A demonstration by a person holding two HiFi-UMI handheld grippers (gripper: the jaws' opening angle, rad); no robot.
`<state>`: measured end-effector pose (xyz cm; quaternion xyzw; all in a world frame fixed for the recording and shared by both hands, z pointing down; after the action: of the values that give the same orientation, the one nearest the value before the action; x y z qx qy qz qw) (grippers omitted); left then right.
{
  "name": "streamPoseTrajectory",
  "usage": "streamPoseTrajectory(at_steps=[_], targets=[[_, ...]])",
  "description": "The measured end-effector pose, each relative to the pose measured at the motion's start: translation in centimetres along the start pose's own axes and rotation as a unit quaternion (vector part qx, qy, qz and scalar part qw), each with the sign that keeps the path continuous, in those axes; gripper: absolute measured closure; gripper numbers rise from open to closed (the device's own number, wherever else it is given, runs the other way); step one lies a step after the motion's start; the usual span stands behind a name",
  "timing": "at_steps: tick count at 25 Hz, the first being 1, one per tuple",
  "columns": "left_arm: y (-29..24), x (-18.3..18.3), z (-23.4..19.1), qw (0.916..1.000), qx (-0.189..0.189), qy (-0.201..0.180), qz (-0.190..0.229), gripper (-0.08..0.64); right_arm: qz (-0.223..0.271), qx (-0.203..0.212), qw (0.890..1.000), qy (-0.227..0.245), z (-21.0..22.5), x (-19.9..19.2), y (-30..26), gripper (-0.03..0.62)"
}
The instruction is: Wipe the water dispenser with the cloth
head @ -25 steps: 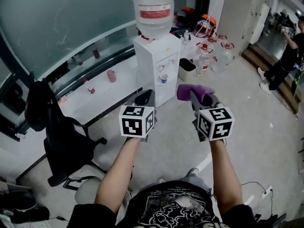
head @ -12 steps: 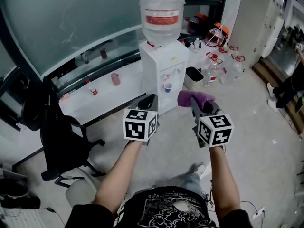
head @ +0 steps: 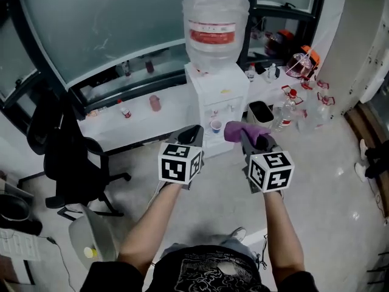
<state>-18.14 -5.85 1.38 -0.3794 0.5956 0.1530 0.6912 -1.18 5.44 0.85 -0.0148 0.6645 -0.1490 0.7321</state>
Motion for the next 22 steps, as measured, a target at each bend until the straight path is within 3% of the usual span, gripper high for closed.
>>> streamPoseTrajectory(at_steps=[11, 22], targets=[[-4.9, 2.4, 6.0, 0.9961, 0.084, 0.027, -0.003, 0.532, -0.018, 0.092, 0.996, 0.006, 9.7, 1.0, -0.5, 0.551], [-8.0, 1.9, 5.1, 0.9915, 0.126, 0.029, -0.016, 0.531, -0.030, 0.152, 0.988, 0.001, 11.5, 0.4, -6.3, 0.551]])
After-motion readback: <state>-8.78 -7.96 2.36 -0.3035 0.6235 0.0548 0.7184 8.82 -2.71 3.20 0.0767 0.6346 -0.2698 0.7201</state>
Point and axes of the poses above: the fingertips, and each gripper's own axes: y backward along the fingers, z to its right, x out of its top, the point moved 8 cm from there along y, backward along the fingers, and after that the axes turned 12 degrees about x, right-handed, at the moved point
